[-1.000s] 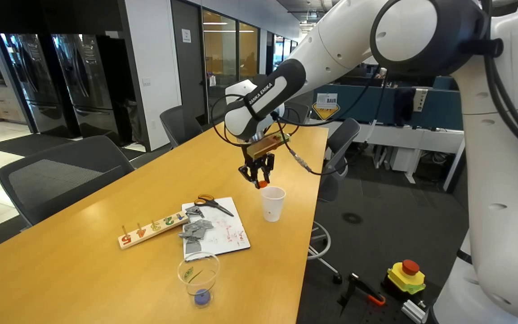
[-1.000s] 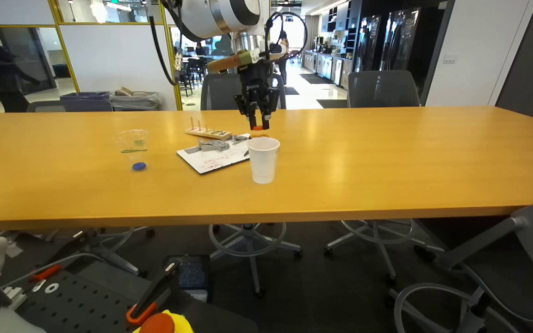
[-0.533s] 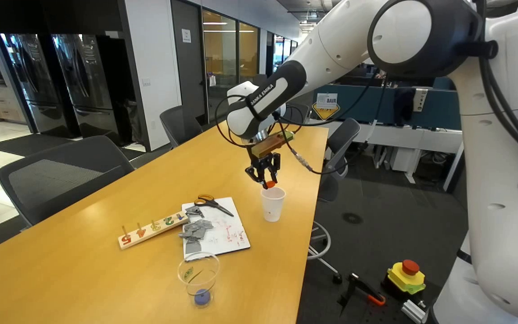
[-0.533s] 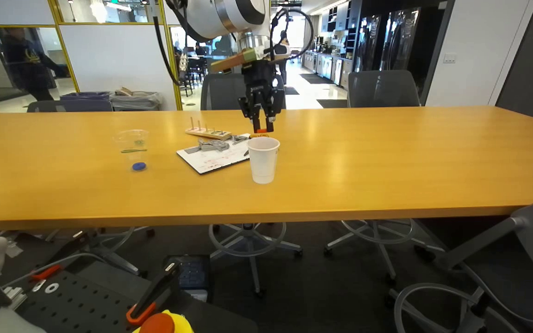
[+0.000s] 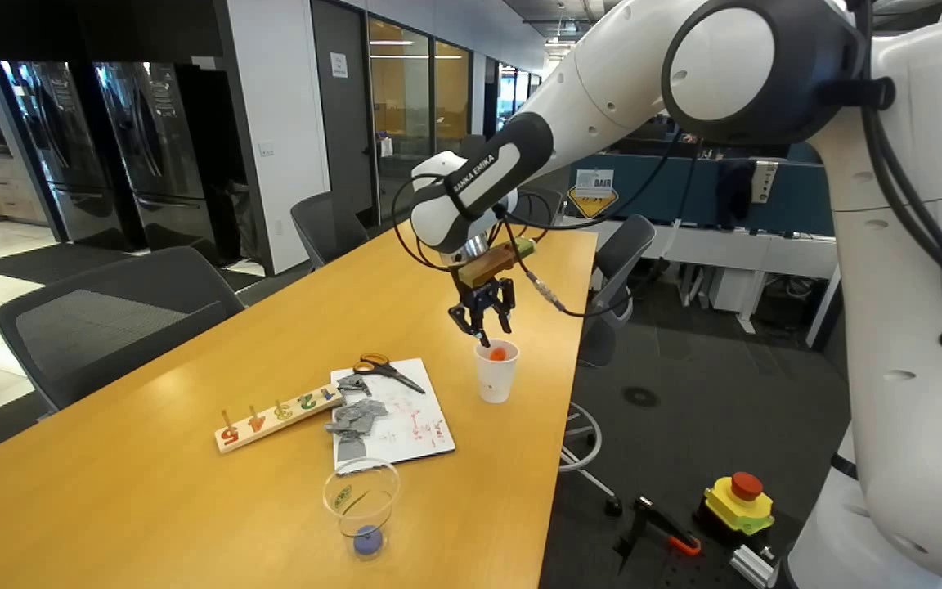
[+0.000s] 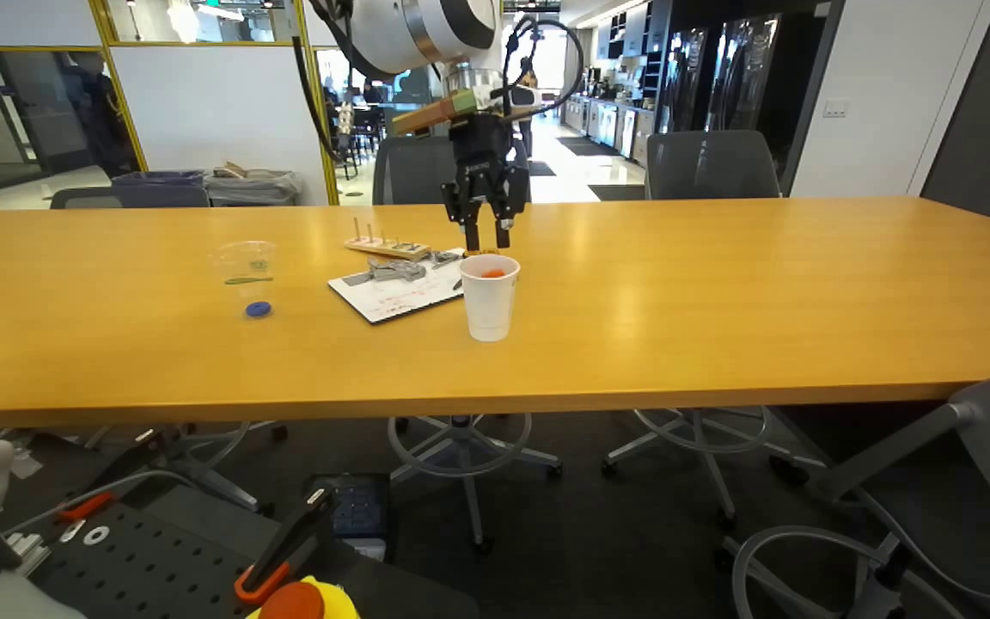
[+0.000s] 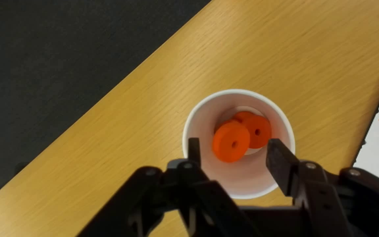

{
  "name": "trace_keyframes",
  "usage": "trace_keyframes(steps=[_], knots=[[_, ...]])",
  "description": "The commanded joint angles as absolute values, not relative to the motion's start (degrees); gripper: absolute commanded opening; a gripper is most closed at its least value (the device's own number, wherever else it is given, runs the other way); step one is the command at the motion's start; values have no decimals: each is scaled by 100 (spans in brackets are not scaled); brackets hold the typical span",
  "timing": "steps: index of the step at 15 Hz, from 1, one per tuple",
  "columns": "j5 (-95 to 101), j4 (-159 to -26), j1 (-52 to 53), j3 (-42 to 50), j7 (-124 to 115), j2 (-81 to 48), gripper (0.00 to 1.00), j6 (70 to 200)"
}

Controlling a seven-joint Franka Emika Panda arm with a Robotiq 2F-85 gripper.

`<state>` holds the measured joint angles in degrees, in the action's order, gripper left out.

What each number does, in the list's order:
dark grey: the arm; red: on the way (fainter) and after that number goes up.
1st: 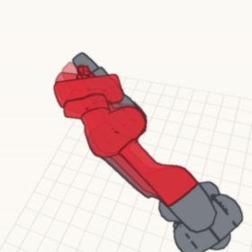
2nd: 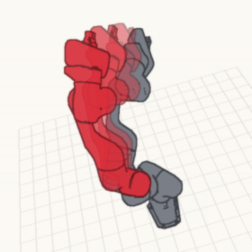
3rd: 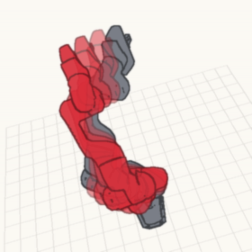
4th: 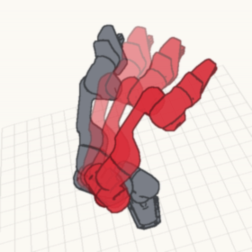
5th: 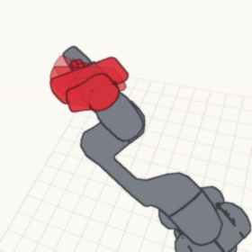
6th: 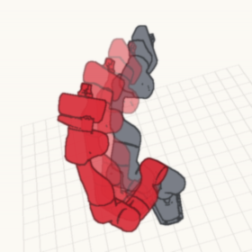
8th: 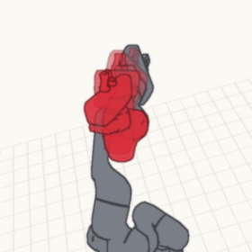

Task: Put the blue ring in the blue cup and orange ring in the white cup

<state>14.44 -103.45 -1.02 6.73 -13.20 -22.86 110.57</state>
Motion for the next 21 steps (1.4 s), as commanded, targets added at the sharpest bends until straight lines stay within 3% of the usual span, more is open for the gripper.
trace_keyframes(steps=[1, 3, 11, 21], knots=[[1416, -10108, -131, 658, -1257, -2363, 88, 10964], [1386, -10153, -152, 638, -1198, -2325, 100, 11122], [838, -10390, -403, 405, -72, -2292, 100, 12924], [162, -10325, -586, 210, 909, -2416, 100, 13022]])
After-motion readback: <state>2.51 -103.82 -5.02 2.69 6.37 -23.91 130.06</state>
